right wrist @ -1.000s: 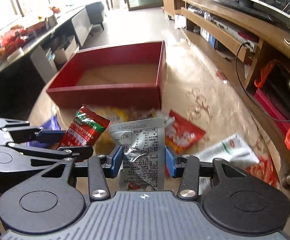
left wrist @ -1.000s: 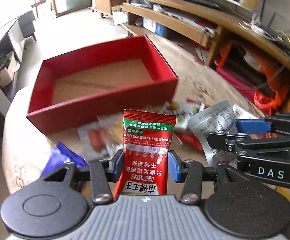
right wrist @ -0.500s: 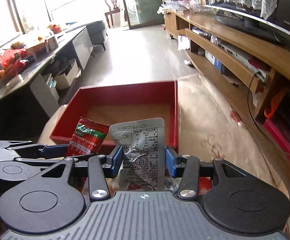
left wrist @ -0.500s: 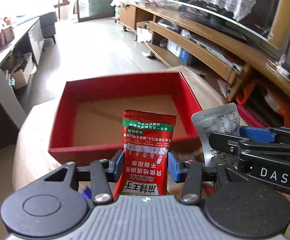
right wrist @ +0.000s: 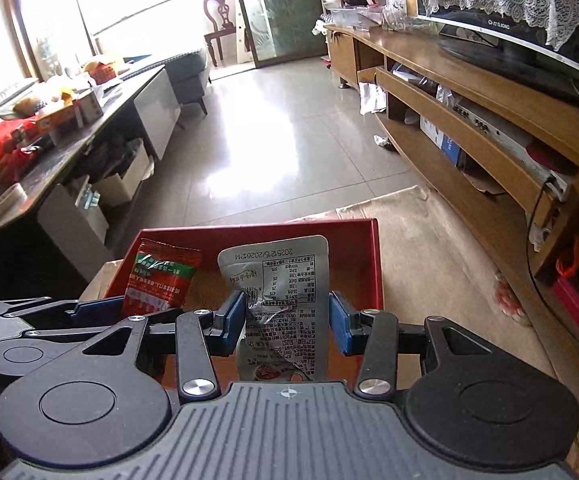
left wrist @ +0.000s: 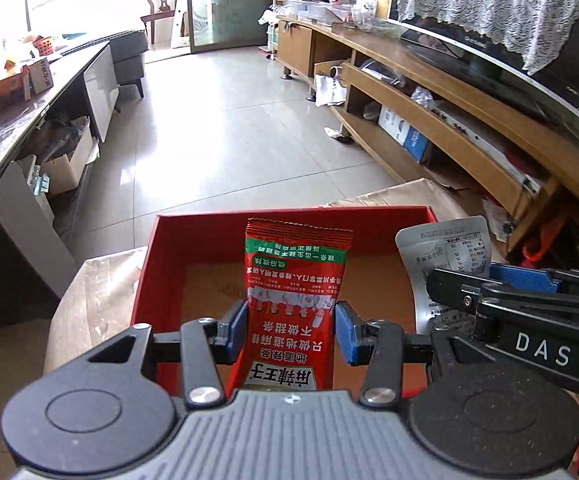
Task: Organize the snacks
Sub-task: 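Lift both packets and carry them over the red box, then lower both packets into the red box and open both tools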
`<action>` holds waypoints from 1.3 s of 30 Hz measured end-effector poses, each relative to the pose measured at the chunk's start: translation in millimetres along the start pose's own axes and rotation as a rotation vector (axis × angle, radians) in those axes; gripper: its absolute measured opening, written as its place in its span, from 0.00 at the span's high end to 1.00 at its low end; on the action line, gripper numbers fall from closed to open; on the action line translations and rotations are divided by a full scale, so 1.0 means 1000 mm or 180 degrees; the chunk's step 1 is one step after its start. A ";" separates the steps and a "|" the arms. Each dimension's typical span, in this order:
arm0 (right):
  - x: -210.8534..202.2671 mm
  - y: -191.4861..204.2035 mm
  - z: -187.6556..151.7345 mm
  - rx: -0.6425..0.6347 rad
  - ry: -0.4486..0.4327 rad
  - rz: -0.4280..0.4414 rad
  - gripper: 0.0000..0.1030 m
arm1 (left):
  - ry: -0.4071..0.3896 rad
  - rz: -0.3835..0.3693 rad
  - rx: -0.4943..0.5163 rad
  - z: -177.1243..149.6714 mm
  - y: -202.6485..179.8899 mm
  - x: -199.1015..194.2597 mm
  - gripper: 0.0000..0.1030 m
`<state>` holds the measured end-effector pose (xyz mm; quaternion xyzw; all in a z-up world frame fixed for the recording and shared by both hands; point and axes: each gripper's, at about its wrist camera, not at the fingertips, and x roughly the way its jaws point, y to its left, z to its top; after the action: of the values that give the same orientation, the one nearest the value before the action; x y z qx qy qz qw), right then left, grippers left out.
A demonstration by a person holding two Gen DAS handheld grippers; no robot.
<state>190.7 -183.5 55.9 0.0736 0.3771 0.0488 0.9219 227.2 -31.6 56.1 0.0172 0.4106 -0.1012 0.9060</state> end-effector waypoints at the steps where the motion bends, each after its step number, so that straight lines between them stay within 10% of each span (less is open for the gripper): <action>1: 0.002 0.000 0.001 -0.0002 0.0000 -0.0001 0.49 | 0.0004 0.0010 -0.0002 0.002 0.000 0.004 0.61; 39: 0.085 0.004 -0.016 -0.0373 0.0345 -0.0224 0.47 | 0.0430 0.0465 0.0212 -0.019 -0.003 0.096 0.66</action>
<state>239.8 -165.7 -13.5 0.0034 0.4254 0.0423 0.9040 274.2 -48.2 -28.4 0.0840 0.4649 -0.0470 0.8801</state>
